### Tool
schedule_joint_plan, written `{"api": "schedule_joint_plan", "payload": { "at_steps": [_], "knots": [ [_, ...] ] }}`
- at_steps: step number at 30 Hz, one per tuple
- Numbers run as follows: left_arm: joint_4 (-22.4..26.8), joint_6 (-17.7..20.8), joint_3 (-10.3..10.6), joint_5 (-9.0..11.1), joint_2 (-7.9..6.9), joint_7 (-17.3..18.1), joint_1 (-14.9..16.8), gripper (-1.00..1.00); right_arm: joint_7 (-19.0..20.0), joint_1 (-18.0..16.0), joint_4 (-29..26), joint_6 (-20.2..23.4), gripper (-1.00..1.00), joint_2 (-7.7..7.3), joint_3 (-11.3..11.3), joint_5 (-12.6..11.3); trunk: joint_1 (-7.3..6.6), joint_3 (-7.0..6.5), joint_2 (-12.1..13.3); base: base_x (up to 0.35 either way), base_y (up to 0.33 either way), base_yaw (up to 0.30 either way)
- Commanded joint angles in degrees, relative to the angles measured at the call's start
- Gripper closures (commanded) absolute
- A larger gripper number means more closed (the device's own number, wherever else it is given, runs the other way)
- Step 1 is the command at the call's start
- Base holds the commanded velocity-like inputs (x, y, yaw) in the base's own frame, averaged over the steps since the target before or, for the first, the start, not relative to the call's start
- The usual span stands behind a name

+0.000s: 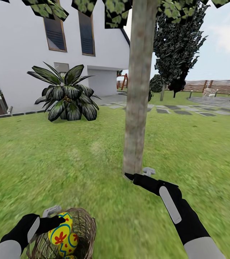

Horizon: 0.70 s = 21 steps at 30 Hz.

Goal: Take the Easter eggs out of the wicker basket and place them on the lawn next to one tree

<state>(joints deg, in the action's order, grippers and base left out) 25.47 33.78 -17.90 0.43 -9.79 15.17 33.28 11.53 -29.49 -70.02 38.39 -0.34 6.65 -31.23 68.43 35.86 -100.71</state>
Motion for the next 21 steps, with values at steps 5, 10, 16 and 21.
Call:
{"api": "schedule_joint_plan", "payload": {
  "at_steps": [5, 10, 16, 21],
  "knots": [
    [0.10, 0.39, -0.38, -0.06, 0.04, 0.21, 0.03, 1.00, 0.12, -0.04, -0.04, 0.22, -1.00, -0.02, 0.03, 0.07, -1.13, -0.84, 1.99, -0.171, 0.000, 0.000],
    [0.23, 0.28, -0.38, -0.23, 0.26, 0.21, 0.03, 1.00, 0.14, -0.04, -0.04, 0.21, -1.00, -0.05, 0.05, 0.08, -2.23, -1.74, 3.99, -0.145, 0.000, 0.000],
    [1.55, 0.13, -0.37, -0.32, 0.52, 0.14, 0.03, 1.00, 0.14, -0.04, -0.05, 0.23, -1.00, -0.02, 0.10, 0.11, -3.55, -2.82, 6.40, -0.116, 0.000, 0.000],
    [3.18, -0.03, -0.31, -0.34, 0.59, 0.13, 0.03, 1.00, 0.12, -0.04, -0.03, 0.22, -1.00, -0.01, 0.11, 0.12, -4.65, -3.72, 8.41, -0.007, 0.000, 0.000]
  ]
}}
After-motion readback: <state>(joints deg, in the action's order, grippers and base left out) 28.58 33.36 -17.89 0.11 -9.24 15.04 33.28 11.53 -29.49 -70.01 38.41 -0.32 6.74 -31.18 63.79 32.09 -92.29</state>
